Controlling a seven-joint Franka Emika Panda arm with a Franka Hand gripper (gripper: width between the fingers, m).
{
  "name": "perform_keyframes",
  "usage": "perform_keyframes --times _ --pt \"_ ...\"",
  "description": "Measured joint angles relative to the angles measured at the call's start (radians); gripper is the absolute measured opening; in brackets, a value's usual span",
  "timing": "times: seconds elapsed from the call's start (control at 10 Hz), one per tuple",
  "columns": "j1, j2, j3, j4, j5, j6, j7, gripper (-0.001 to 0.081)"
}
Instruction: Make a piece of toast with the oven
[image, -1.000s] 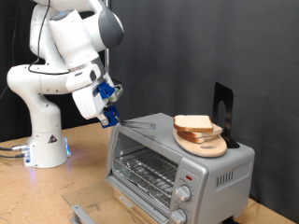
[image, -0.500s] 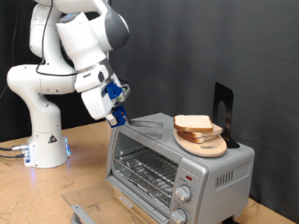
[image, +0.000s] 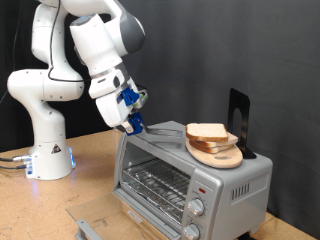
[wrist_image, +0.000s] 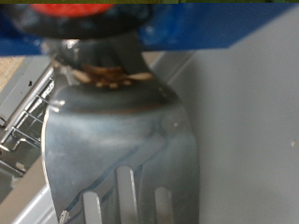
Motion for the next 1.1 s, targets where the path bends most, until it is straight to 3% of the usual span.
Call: perform_keyframes --times 0.5,1.1 --pt "0.000 0.001 0.035 0.022 0.024 0.007 0.034 0.0315" --pt "-0.001 0.001 0.035 0.052 0.049 -0.012 0.034 0.0315"
